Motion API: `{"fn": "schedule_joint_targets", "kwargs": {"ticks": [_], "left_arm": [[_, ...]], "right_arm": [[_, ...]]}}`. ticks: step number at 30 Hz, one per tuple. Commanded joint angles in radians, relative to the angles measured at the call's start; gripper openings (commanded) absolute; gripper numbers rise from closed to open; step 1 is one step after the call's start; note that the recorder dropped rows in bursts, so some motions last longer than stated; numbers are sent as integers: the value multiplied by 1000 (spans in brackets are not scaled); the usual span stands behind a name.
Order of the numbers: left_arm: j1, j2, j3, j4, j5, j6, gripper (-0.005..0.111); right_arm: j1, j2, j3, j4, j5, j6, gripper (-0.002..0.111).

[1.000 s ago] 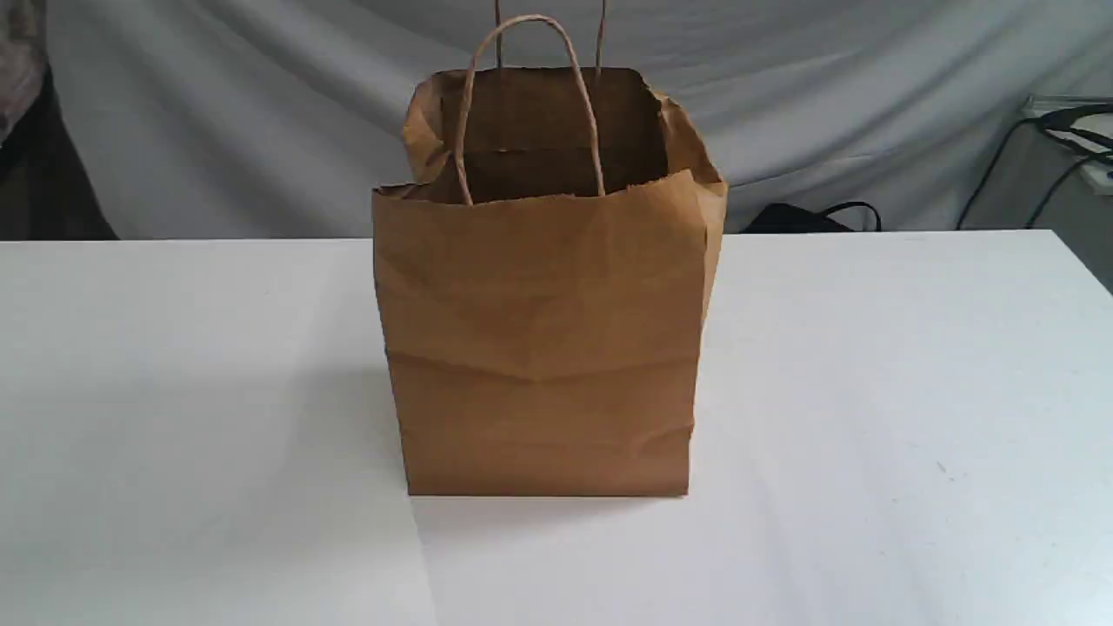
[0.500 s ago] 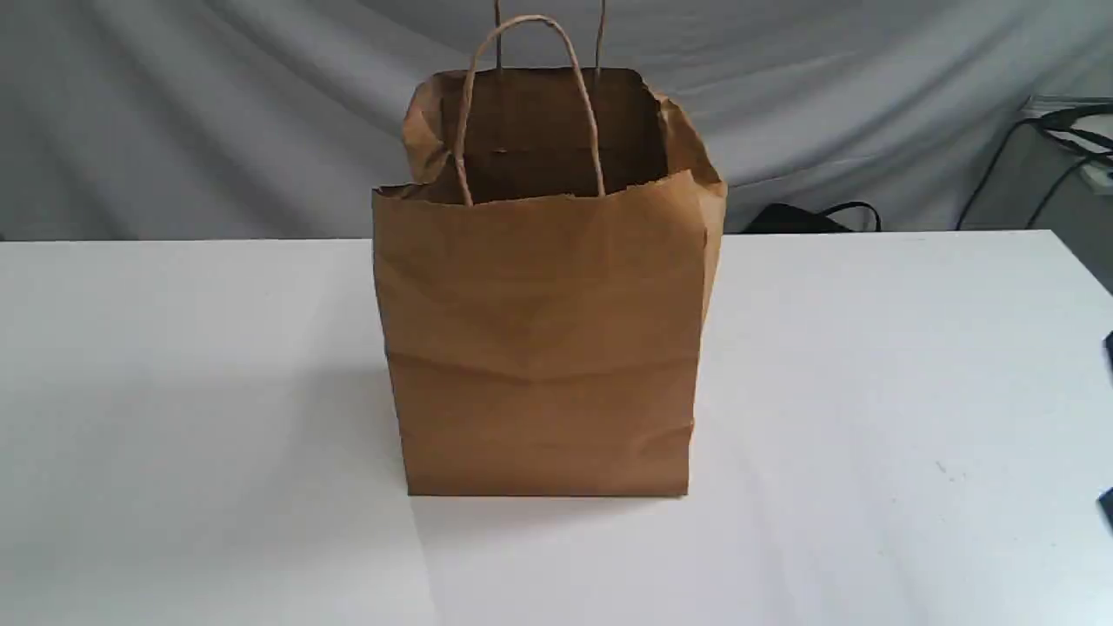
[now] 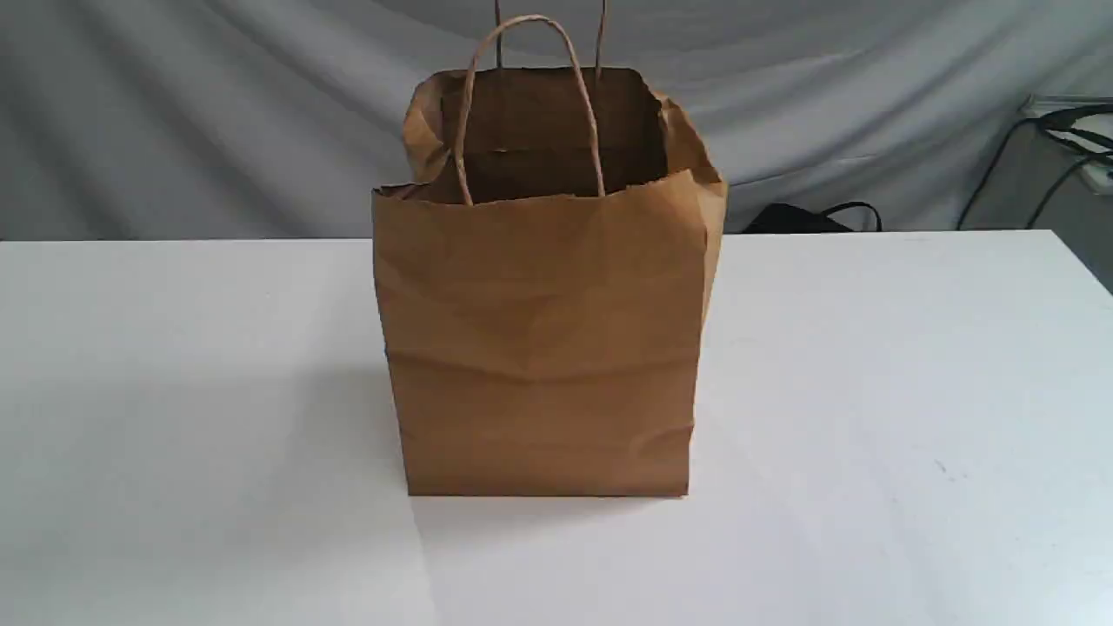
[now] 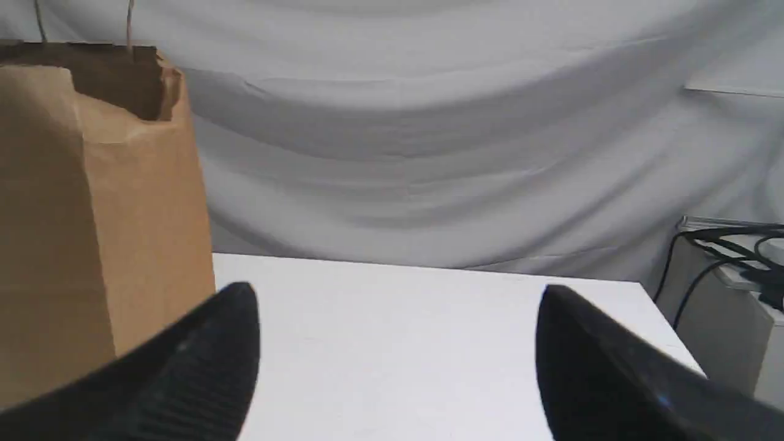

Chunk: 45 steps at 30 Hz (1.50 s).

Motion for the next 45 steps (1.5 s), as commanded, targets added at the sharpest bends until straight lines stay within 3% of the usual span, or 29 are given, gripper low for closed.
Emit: {"fn": "schedule_joint_targets", "kwargs": {"ticks": [1,6,12,18,24,26,33,35,38,43,45], "left_arm": [[2,-3,4,-13,6,-11,61],[2,-3,4,-13,6,-11,61],[2,-3,4,-13,6,-11,61],[2,-3,4,-13,6,-11,61],[2,-3,4,-13,6,-11,61],[2,-3,4,-13,6,-11,61],[2,-3,4,-13,6,-11,61],[2,-3,4,-13,6,-11,61],[2,-3,4,-13,6,-11,61],[2,-3,4,-13,6,-11,61],[2,-3,4,-13,6,-11,61]], "right_arm": [[-31,-90,3,1,117,-20,63],[-31,-222,3,-31,203,-20,63],[-29,-222,3,31,67,-14,63],[-29,-222,3,160,66,-14,63],[-29,-222,3,101,90,23,63],[-29,-222,3,-23,96,171,63],[-29,-222,3,-928,217,1217,63],[-29,-222,3,-1022,288,1346,63],[-29,-222,3,-981,370,1263,63],[-29,-222,3,-777,422,869,63],[-29,-222,3,-770,424,838,63]]}}
